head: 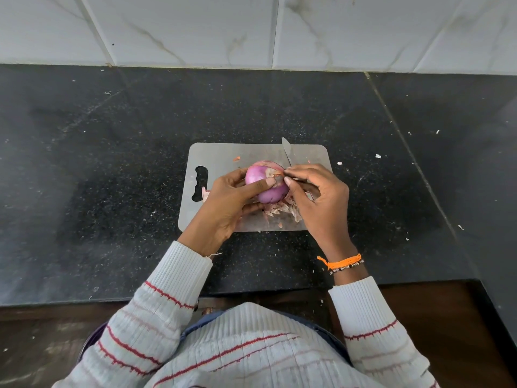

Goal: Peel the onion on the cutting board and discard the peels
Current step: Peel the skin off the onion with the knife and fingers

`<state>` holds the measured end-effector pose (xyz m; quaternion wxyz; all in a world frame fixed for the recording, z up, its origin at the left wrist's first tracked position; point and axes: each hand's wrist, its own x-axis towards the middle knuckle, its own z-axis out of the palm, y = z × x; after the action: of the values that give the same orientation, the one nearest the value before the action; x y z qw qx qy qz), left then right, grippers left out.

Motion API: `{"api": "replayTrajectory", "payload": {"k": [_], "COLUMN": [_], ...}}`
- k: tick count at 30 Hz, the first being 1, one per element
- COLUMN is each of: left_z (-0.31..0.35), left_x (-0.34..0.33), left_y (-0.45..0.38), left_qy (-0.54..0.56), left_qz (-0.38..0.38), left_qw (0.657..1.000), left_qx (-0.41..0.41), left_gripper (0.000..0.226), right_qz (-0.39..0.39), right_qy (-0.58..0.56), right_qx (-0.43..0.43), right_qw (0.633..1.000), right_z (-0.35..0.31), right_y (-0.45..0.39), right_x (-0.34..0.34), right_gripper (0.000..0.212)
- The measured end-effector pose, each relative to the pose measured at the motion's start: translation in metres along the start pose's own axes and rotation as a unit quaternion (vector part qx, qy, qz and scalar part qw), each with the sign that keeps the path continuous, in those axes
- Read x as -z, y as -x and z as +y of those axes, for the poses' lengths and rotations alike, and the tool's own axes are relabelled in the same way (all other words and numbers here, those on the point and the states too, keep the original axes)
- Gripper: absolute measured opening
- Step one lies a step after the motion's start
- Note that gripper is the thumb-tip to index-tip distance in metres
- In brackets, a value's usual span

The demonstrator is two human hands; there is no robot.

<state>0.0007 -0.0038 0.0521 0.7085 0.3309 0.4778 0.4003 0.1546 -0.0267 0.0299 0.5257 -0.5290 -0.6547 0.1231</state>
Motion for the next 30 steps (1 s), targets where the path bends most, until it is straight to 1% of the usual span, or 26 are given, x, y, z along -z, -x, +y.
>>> {"api": "replayTrajectory", "payload": {"k": [5,9,10,14,20,23,28,30], "left_z": [-0.0012,-0.0017,-0.0023,-0.0049,-0.0050,-0.0044,-0.0052,-0.0070], "left_x": [-0.0026,-0.0052,-0.0054,-0.0040,-0.0042,-0.0054,-0.0078,-0.0080], "left_y": [-0.0003,0.0014,0.0015,0.0002,0.0004,0.0004,0.0015,0.0004], "left_qy": [-0.010,0.002,0.005,0.004,0.003,0.001,-0.005,-0.006], "left_qz": [0.007,0.005,0.005,0.011,0.015,0.022,0.028,0.030], "left_qw": [1.000,1.000,1.000,1.000,0.999,0.999,0.999,0.999], "left_qx": [0.004,0.004,0.007,0.018,0.031,0.027,0.020,0.017], "left_gripper": [0.048,0.060,0.060,0.047,0.046,0.048,0.061,0.056], "right_qz": [0.006,-0.003,-0.005,-0.010,0.028,0.020,0.003,0.001], "right_qy": [0.029,0.040,0.042,0.032,0.016,-0.020,0.007,0.018], "right_qx": [0.028,0.022,0.019,-0.003,-0.043,-0.056,-0.019,-0.005], "right_qw": [0.999,0.999,0.999,0.999,0.999,0.998,1.000,1.000], "right_z": [0.0023,0.0043,0.0049,0.0072,0.0065,0.0042,0.0069,0.0074], "right_y": [-0.0002,-0.0003,-0.0001,0.0005,0.0005,0.0013,0.0028,0.0021], "right_x": [0.0022,-0.0003,-0.0011,-0.0026,0.0023,0.0042,0.0043,0.0053], "right_gripper": [0.008,0.008,0.008,0.008,0.010,0.009,0.009,0.007]}}
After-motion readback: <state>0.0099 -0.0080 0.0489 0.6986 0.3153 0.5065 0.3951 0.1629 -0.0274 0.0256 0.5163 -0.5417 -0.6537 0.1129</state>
